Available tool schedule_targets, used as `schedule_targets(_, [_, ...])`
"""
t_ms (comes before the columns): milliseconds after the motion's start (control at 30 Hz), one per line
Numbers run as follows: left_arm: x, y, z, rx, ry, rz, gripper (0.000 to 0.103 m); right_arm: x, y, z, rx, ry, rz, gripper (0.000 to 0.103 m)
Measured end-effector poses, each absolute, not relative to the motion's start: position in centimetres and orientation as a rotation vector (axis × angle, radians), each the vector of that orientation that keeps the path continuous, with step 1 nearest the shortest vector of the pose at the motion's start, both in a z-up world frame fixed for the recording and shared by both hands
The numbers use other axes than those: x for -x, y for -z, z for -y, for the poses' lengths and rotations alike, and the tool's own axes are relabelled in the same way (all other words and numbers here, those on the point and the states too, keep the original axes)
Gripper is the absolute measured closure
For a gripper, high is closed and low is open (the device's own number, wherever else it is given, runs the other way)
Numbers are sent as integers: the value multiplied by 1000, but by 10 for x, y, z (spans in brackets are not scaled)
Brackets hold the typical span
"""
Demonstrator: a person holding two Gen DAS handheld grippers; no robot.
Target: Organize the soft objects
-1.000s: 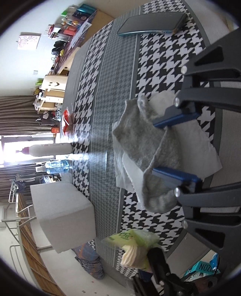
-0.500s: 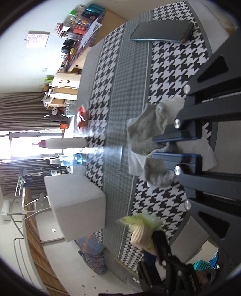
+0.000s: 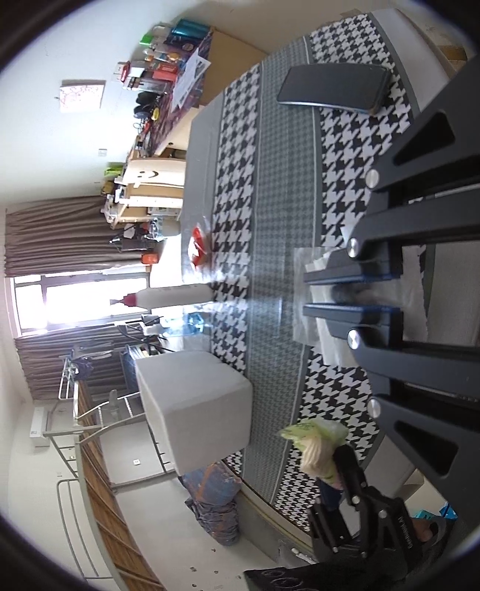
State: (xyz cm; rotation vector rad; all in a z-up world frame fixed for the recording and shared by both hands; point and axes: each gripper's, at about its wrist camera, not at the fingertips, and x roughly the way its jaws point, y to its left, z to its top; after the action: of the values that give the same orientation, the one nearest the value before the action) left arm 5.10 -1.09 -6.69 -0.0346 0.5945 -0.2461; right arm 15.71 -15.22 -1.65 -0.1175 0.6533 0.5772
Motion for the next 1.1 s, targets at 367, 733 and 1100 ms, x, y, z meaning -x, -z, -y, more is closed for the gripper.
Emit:
schedule_targets(367, [-55, 68, 13, 32, 253, -601, 75, -159, 42, 162, 123, -575, -712, 94])
schedule_targets(733, [-56, 69, 14, 22, 266, -595, 75, -137, 80, 191, 145, -556, -795, 42])
schedule_targets(1100, [-57, 68, 18, 16, 267, -588, 75, -127, 87, 191, 181, -557, -786, 42])
